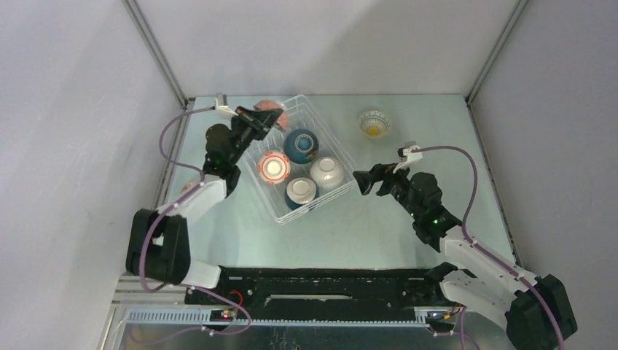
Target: Unload the bowls from the dish rack
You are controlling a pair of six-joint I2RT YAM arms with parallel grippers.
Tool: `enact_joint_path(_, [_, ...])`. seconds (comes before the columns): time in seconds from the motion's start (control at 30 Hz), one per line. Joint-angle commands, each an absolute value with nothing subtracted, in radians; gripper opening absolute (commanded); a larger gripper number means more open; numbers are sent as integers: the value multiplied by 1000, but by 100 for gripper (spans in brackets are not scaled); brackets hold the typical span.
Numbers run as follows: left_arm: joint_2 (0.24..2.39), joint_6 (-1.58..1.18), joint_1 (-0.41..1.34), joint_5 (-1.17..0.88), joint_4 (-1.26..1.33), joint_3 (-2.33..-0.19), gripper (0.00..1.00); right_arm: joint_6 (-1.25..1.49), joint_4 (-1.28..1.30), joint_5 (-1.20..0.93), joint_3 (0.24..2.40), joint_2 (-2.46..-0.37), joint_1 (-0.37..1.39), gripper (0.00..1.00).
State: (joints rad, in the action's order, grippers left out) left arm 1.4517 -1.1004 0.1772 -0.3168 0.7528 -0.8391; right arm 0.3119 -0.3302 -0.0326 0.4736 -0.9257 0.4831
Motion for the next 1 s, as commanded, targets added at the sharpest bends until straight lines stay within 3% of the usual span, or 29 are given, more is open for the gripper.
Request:
enact_joint_path(0.0, [1272,-1139,323,-160,677,-825,0,176,-436,53,474,-896,597,97])
enact_joint_path(0.13, [1171,-1242,437,43,484,-844,0,202,-491,42,475,-895,624,97])
enact_joint_path(0.33, [1108,-1423,630,390,-14,-1039,0,230,-557,77,474,-885,661,94])
enact_joint_path(0.53, [1089,-1593,802,643,-15,-1034,0,245,-657,152,479,-931,758,92])
enact_joint_path(0.97, [1207,-1672,944,756,50,-1149,0,327,-819,209,479,-1047,839,84])
